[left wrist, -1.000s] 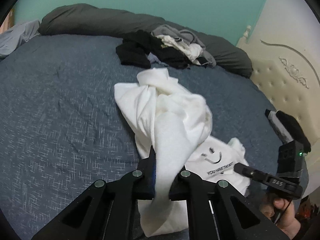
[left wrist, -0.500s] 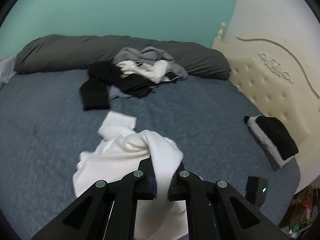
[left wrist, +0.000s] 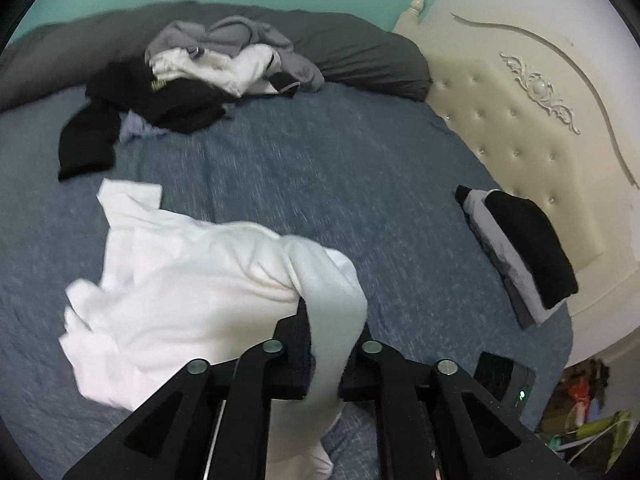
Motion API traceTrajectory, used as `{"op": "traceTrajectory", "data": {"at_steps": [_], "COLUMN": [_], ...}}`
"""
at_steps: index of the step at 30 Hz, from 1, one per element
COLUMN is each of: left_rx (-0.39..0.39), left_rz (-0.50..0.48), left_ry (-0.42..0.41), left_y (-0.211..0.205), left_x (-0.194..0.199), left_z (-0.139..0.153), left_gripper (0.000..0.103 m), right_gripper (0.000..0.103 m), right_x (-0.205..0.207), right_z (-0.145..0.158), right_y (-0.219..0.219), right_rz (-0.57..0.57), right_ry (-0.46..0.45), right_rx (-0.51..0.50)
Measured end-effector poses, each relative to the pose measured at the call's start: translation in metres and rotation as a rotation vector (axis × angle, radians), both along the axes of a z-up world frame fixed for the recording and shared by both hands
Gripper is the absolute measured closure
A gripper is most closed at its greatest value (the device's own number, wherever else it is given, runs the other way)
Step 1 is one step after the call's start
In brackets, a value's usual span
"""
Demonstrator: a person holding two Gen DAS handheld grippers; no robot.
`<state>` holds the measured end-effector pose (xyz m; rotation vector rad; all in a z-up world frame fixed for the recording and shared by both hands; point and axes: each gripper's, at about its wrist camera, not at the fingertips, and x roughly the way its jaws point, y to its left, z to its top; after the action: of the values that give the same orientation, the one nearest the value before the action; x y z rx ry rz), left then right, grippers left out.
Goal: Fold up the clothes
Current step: 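Lift the white shirt with the left tool while the right tool holds it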
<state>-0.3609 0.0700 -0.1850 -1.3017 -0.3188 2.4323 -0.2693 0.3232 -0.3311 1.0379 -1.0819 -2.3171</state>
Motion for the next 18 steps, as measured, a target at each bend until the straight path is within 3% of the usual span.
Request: {"op": "traceTrajectory", "data": {"at_steps": [5, 9, 14, 18], "left_rx": [-0.026, -0.027, -0.032, -0.035], "left_rz": [0.038, 0.083, 0.128, 0.104], "left_ry": [0.043, 0.076, 0.040, 0.012], "left_y": [-0.029, -0.065, -0.098, -0.096], "left_x": [0.023, 0.046, 0.063, 0.067], "left_z": [0.014, 0.021, -0.004, -0.017], "left_gripper": [0.064, 0.063, 0.063, 0.063], "right_gripper": [0.086, 0.086, 0.086, 0.086], "right_x": [-0.003, 0.000, -0.002, -0.002], "right_z": [-0.002, -0.003, -0.006, -0.011], "right_y": [-0.002, -0.006, -0.008, -0.008], "right_rz": [-0.002, 0.002, -0.008, -0.016], "right_ry": [-0.005, -0.009, -0.019, -0.037], "right_rx": [0.000, 0.007, 0.015, 0.010]}}
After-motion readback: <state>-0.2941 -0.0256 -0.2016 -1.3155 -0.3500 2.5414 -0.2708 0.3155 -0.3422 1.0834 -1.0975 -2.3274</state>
